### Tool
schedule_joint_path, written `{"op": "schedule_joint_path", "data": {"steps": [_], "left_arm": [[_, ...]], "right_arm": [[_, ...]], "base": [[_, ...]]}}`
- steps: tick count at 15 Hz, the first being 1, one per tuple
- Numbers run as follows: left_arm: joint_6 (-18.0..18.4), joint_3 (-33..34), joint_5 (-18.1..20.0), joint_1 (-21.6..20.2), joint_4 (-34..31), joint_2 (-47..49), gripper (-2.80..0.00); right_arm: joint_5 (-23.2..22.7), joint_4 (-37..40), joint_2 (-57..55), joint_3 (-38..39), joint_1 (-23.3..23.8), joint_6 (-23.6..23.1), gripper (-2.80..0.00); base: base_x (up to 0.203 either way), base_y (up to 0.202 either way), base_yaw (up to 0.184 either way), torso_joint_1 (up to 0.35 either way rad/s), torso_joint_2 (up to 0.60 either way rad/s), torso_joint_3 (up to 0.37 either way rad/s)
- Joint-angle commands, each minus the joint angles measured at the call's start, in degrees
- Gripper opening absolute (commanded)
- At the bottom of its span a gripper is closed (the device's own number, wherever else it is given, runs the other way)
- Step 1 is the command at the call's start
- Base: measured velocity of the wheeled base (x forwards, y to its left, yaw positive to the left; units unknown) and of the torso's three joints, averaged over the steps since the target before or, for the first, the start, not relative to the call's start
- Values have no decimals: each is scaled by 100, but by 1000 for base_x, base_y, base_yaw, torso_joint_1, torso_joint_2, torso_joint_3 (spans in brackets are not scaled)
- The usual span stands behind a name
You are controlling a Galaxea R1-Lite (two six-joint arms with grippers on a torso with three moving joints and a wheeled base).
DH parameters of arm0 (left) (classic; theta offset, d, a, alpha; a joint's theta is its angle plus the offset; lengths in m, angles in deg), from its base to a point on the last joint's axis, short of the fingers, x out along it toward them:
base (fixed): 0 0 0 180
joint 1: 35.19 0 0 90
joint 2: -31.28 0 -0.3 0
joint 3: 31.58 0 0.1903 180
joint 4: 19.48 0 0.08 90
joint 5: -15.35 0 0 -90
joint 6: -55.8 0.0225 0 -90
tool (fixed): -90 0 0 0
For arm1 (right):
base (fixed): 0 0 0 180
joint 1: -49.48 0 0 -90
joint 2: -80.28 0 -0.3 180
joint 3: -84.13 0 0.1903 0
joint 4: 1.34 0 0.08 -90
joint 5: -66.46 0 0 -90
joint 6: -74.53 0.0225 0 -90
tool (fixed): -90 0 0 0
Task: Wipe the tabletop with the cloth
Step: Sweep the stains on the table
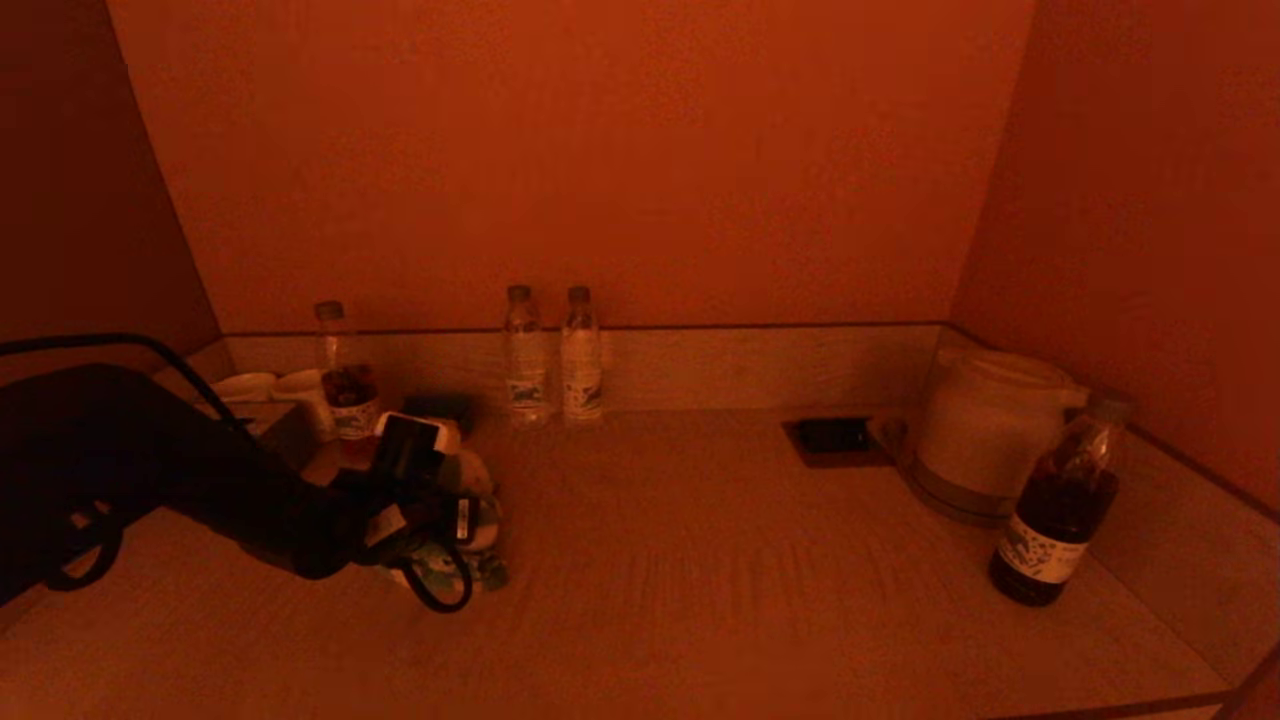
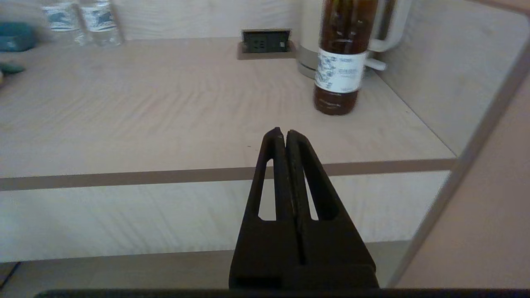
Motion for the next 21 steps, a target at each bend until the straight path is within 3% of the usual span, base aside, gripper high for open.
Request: {"op": "schedule_joint_path", "data": {"steps": [1, 6, 9, 11, 21], "left_arm": [[-132, 216, 8, 117, -28, -157, -280], [-418, 178, 21, 524, 170, -135, -280], [-425, -67, 33, 1322, 859, 118, -280], [-413, -338, 61, 1611, 1202, 344, -280], [-197, -2065, 61, 2755, 1081, 1271, -280]], "right_arm": [[0, -11, -7, 1, 4, -1, -280], [0, -2, -7, 1, 4, -1, -280], [0, -2, -7, 1, 4, -1, -280], [0, -2, -7, 1, 4, -1, -280], [0, -11, -7, 1, 4, -1, -280]], "base": [[0, 0, 0, 0, 0, 0], [0, 0, 0, 0, 0, 0], [0, 0, 0, 0, 0, 0], [0, 0, 0, 0, 0, 0], [0, 0, 0, 0, 0, 0]]}}
